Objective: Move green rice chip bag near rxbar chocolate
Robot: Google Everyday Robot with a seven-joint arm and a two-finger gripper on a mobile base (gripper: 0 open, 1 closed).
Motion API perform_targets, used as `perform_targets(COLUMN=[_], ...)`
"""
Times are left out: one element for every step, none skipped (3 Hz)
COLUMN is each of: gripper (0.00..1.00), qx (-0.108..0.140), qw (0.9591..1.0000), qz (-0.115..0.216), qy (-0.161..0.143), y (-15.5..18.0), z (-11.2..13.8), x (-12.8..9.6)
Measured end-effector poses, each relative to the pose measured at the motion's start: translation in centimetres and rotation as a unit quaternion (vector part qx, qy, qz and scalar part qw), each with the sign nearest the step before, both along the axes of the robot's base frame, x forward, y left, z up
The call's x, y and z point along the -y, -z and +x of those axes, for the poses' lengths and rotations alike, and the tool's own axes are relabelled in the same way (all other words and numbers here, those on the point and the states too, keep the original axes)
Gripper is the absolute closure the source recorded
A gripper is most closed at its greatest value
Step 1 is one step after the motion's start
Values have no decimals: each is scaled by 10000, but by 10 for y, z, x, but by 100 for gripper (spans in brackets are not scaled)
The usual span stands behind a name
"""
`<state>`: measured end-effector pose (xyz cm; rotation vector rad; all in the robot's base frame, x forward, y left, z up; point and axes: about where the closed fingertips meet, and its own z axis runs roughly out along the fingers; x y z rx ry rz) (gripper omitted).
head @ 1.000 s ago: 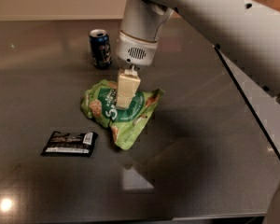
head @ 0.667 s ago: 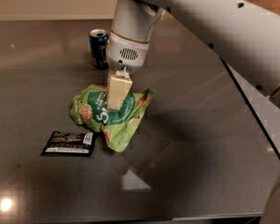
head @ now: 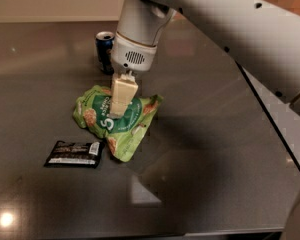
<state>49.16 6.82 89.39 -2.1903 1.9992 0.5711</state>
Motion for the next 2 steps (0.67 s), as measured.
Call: perform_targets(gripper=[0, 0], qx=[65, 65], qw=[10000, 10000], qz=[64, 64], qy=[28, 28], y=[-1, -1], z=[3, 3], x=[-4, -4])
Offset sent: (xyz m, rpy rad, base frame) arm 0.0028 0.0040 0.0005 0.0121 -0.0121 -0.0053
